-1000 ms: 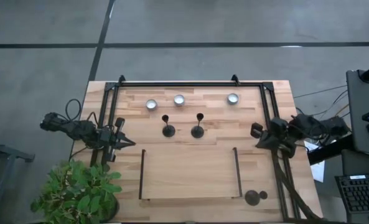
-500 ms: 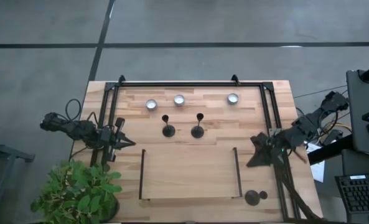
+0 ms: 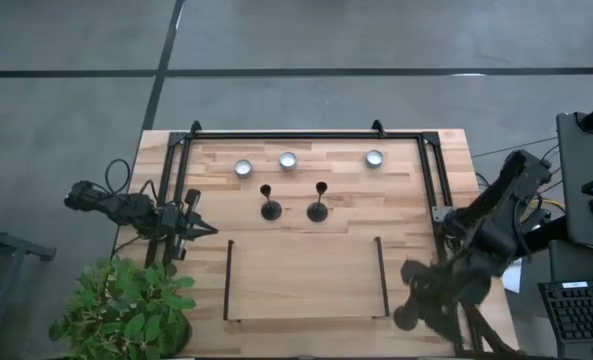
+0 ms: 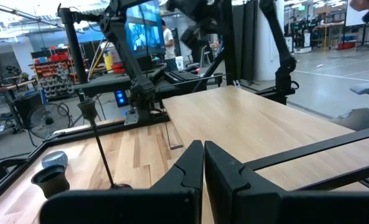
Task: Pick & Place candle stick holders
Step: Put the bottom candle holder on the shelf
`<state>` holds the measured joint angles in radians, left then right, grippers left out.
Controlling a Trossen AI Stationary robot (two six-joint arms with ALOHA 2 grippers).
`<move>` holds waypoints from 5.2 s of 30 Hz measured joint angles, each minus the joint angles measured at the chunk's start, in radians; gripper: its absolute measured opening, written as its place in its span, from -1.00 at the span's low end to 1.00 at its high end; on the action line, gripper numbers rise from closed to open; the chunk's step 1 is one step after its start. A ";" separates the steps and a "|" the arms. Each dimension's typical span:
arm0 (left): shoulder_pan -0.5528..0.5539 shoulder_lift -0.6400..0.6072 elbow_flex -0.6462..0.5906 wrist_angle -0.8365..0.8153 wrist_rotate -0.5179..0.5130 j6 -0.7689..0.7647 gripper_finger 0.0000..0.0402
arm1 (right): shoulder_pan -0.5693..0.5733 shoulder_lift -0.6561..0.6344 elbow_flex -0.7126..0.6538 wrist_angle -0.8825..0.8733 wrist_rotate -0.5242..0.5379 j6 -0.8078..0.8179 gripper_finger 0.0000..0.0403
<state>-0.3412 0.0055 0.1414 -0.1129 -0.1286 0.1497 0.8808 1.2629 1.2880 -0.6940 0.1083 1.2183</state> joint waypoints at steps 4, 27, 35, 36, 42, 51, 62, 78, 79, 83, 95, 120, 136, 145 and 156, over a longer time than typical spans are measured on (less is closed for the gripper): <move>0.000 0.000 0.000 0.000 0.000 0.000 -0.94 | 0.029 0.112 0.088 -0.045 -0.020 0.023 -0.86; 0.000 0.000 0.000 0.000 0.000 0.000 -0.94 | 0.099 0.277 0.209 -0.635 -0.166 0.347 0.41; 0.000 0.000 0.000 0.000 0.000 0.000 -0.94 | 0.099 0.277 0.187 -0.626 -0.136 0.367 0.53; 0.000 0.000 0.000 0.000 0.000 0.000 -0.94 | 0.099 0.278 0.178 -0.617 -0.136 0.367 0.53; 0.000 0.000 0.000 0.000 0.000 0.000 -0.94 | 0.099 0.285 0.161 -0.604 -0.134 0.365 0.51; 0.001 0.000 0.000 0.000 0.000 0.000 -0.94 | 0.099 0.344 0.160 -0.584 -0.157 0.322 0.44; 0.000 0.000 0.000 0.000 0.000 0.000 -0.94 | 0.101 0.361 0.160 -0.589 -0.159 0.291 0.18; 0.000 0.000 0.000 -0.001 0.000 0.000 -0.94 | 0.101 0.361 0.160 -0.592 -0.132 0.265 -0.23; 0.000 0.000 0.000 -0.001 0.000 0.000 -0.94 | 0.101 0.361 0.160 -0.592 -0.132 0.262 -0.26; 0.000 0.000 0.000 0.000 0.000 0.000 -0.94 | 0.100 0.361 0.160 -0.590 -0.134 0.251 -0.35; 0.000 0.000 0.000 0.000 0.000 0.000 -0.94 | 0.074 0.304 0.170 -0.670 -0.190 0.252 -0.33; 0.000 0.002 0.000 0.000 0.000 0.000 -0.94 | -0.122 0.049 0.508 -0.877 -0.142 0.261 -0.33; 0.000 0.002 0.000 0.000 0.000 0.000 -0.94 | -0.188 0.064 0.603 -0.874 0.048 0.013 -0.32; 0.000 0.002 0.000 0.000 0.000 0.000 -0.94 | -0.321 0.223 0.691 -0.877 0.021 -0.305 -0.31; 0.000 0.002 0.000 0.000 0.000 0.000 -0.94 | -0.480 0.365 0.806 -0.878 -0.087 -0.561 -0.31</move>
<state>-0.3412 0.0074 0.1413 -0.1131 -0.1287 0.1497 0.4006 1.6278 2.0944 -1.5718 0.0216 0.6571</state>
